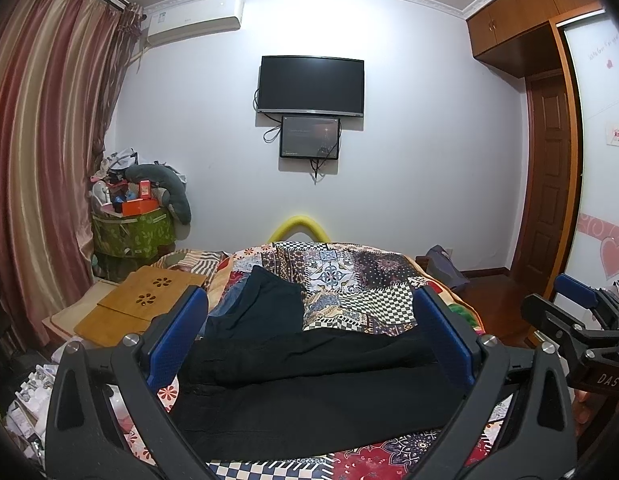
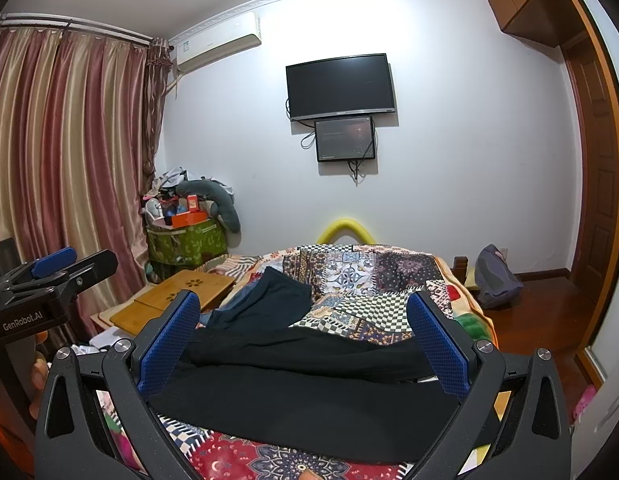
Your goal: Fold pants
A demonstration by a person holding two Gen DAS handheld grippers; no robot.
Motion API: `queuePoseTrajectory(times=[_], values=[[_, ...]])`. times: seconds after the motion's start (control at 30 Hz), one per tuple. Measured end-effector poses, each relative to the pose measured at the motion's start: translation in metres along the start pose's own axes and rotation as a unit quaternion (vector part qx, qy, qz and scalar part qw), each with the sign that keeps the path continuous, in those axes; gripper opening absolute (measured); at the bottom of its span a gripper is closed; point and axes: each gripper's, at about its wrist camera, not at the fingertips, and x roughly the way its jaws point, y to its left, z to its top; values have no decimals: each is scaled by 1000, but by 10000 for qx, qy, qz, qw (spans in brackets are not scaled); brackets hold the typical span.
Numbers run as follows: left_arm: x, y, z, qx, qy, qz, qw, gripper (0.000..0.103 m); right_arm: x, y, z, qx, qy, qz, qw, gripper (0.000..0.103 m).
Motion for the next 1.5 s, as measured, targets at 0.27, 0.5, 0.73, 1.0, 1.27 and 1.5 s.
queuePoseTrajectory(times=[0.27, 0.5, 0.73, 1.0, 1.27, 1.5], values=[[0, 0, 0, -6, 5, -7, 10000, 103, -1, -2, 0, 9, 8, -8, 10000, 103], [0, 0, 0, -17, 5, -9, 10000, 103, 0, -6, 0, 20, 29, -8, 10000, 102], [4, -1, -2, -31, 57, -15, 10000, 103, 1, -10, 1, 55, 73, -16, 10000, 102], [25, 5, -4, -56, 156, -10, 9999, 103, 14, -11, 0, 43, 215, -49, 9997, 102], [92, 33, -13, -133, 568, 256, 9980, 103, 68, -26, -12, 65, 671, -49, 9977, 102], [184, 73, -35, -130, 1290, 564, 9900, 103, 128, -46, -34, 43, 1216, -135, 9925, 102]])
